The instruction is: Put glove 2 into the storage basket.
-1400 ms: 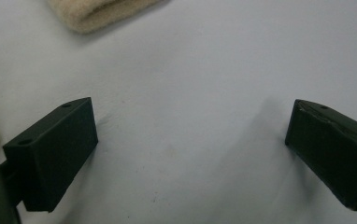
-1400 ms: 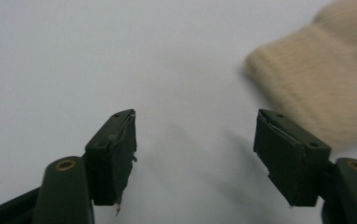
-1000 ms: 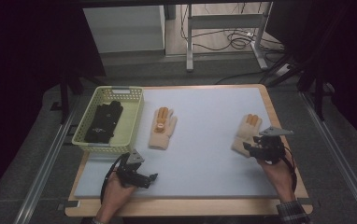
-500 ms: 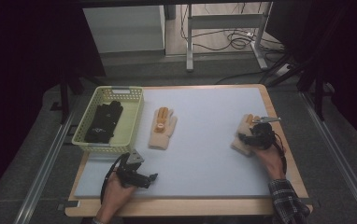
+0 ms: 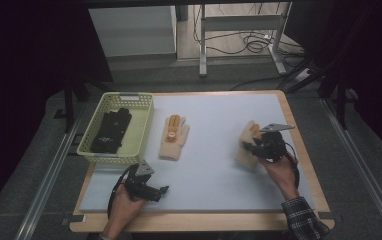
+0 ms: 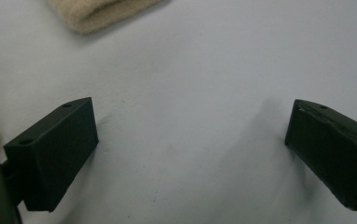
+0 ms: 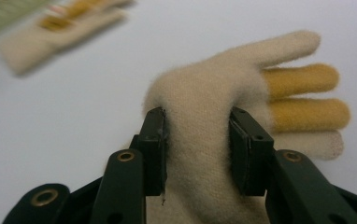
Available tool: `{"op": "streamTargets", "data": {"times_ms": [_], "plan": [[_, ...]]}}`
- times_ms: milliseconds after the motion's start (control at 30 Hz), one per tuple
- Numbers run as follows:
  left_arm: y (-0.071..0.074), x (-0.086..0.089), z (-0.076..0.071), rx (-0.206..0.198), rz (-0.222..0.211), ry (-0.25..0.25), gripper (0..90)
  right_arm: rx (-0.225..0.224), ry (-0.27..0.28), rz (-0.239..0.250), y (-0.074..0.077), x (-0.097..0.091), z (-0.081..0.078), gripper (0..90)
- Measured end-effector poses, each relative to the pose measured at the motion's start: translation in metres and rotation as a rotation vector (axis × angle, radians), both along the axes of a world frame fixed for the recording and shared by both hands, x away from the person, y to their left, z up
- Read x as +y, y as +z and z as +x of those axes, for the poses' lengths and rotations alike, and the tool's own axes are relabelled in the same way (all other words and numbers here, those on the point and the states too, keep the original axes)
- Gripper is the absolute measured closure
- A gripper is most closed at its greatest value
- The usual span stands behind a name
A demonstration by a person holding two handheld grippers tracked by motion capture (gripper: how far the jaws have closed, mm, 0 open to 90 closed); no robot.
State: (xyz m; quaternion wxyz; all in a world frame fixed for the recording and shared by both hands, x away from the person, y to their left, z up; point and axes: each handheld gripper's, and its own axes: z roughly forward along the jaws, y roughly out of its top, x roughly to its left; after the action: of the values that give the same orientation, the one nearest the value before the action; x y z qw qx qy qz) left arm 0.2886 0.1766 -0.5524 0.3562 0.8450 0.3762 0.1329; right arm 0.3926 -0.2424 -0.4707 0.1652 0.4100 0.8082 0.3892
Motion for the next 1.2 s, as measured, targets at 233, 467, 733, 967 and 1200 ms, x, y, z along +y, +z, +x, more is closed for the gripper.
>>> {"op": "streamTargets", "data": {"times_ms": [233,467,733,967,1200], "plan": [[0.0,0.0,0.0,-0.001,0.001,-0.001,2.7,-0.017,0.135,-0.003,0.008,0.073,-0.023,57.4],[0.0,0.0,0.0,-0.001,0.0,0.0,2.7,0.096,0.222,-0.026,-0.034,0.121,-0.044,45.0],[0.0,0.0,0.0,-0.002,0.002,-0.002,2.7,0.052,0.199,-0.002,-0.02,0.09,-0.048,38.9],[0.0,0.0,0.0,-0.001,0.001,-0.001,2.7,0.082,0.112,0.018,-0.03,0.059,-0.028,62.4],[0.0,0.0,0.0,-0.001,0.001,-0.001,2.7,0.063,0.093,-0.081,-0.053,0.068,-0.02,64.9]]}}
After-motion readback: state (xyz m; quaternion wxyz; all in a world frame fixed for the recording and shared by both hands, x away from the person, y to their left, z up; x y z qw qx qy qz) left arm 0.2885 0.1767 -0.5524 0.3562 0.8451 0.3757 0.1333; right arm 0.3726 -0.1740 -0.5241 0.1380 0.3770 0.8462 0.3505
